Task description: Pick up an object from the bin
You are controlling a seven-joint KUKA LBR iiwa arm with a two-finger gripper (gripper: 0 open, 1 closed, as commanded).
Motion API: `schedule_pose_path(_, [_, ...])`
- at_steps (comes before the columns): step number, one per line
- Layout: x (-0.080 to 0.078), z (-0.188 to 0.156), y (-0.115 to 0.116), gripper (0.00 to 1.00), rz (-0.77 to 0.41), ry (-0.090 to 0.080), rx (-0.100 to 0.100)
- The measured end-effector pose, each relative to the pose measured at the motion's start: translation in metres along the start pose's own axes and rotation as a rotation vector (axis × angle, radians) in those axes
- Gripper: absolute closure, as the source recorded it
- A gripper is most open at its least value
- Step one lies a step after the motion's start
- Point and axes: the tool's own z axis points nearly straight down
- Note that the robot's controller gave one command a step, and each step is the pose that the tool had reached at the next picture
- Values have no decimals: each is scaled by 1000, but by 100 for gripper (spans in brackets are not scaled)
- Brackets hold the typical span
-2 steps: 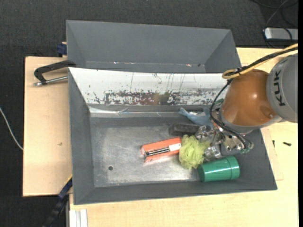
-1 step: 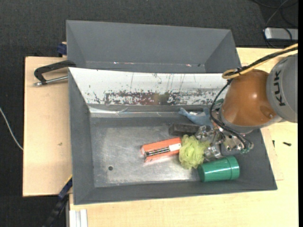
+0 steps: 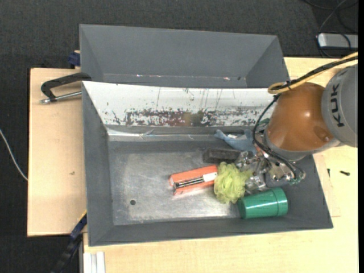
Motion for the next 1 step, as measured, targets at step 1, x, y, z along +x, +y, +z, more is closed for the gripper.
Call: schedule_pose_path(1, [1,-18,2,100,0,5,-6])
